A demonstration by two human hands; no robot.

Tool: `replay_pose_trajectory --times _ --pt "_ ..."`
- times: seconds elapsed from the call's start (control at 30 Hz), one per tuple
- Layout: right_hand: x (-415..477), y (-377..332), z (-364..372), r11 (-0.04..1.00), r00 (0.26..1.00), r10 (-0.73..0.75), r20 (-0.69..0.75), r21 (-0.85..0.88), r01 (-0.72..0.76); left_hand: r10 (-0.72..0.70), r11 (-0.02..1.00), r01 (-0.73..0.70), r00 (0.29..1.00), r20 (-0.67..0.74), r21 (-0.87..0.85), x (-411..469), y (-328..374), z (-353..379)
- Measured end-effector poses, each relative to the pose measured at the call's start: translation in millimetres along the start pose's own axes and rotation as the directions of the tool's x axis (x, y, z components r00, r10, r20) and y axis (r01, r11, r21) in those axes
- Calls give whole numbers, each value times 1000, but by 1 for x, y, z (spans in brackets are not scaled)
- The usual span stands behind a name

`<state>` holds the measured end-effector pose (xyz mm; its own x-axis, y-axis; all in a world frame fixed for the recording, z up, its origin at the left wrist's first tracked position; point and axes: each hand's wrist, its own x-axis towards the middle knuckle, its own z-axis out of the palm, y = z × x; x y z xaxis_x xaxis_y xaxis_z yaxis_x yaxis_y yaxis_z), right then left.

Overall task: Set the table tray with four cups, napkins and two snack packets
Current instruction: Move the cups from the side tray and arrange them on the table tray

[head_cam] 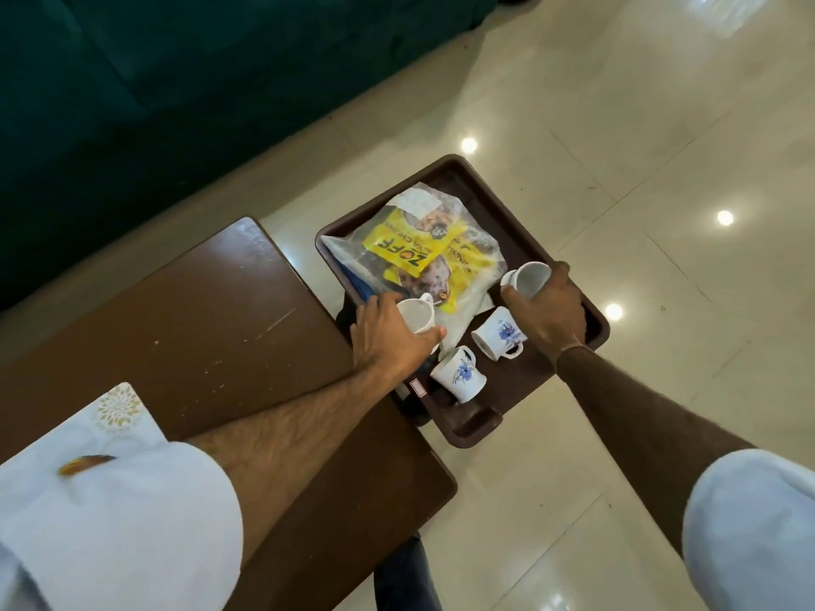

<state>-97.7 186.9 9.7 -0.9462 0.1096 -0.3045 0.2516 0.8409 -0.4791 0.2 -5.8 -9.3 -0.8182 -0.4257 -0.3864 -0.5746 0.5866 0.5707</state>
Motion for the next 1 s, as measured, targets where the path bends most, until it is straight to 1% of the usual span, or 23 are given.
replay_pose_trajectory --times 0.1,0.17,0.23,0.27,0.33,0.43,0.53,0.6,0.7,0.77,0.8,0.87,0.9,0.93,1.0 --pt "-14 -16 -12 997 995 -76 -68 11 77 38 985 -44 999 -35 -166 -14 -7 -12" --pt "-30 -39 -13 988 986 -146 -85 32 149 54 966 -79 993 -108 -244 -27 -20 -26" --pt "-52 -69 -4 975 977 -200 -76 78 206 39 955 -92 981 -189 -281 -41 -42 -45" --pt "-63 -84 2 970 977 -210 -48 112 214 25 952 -88 977 -211 -294 -48 -54 -52" --pt "-94 -119 25 961 969 -241 60 152 229 -22 951 -49 974 -224 -305 -67 -90 -74" --pt "-147 -166 72 942 924 -321 208 167 290 -106 958 34 964 -244 -284 -98 -150 -105" --pt "-212 -205 125 932 844 -362 396 156 327 -199 957 122 937 -286 -263 -138 -213 -141" --pt "-250 -222 156 922 780 -385 494 166 350 -198 967 131 925 -323 -217 -163 -252 -159" --pt "-310 -250 205 897 673 -423 607 179 403 -321 924 221 891 -321 -311 -202 -309 -177" --pt "-345 -265 234 872 626 -452 635 167 461 -415 865 270 858 -302 -423 -226 -342 -180" --pt "-362 -272 248 856 603 -466 647 157 493 -440 839 275 850 -288 -470 -237 -358 -183" --pt "-394 -285 274 831 565 -468 680 122 543 -408 856 222 845 -346 -467 -254 -392 -191" --pt "-409 -291 286 825 559 -446 699 79 559 -385 876 209 846 -369 -434 -259 -410 -195" --pt "-420 -295 293 817 572 -415 707 14 576 -363 895 211 857 -365 -394 -263 -424 -198" --pt "-442 -304 310 793 622 -350 701 -132 595 -311 927 218 902 -298 -306 -268 -451 -207"
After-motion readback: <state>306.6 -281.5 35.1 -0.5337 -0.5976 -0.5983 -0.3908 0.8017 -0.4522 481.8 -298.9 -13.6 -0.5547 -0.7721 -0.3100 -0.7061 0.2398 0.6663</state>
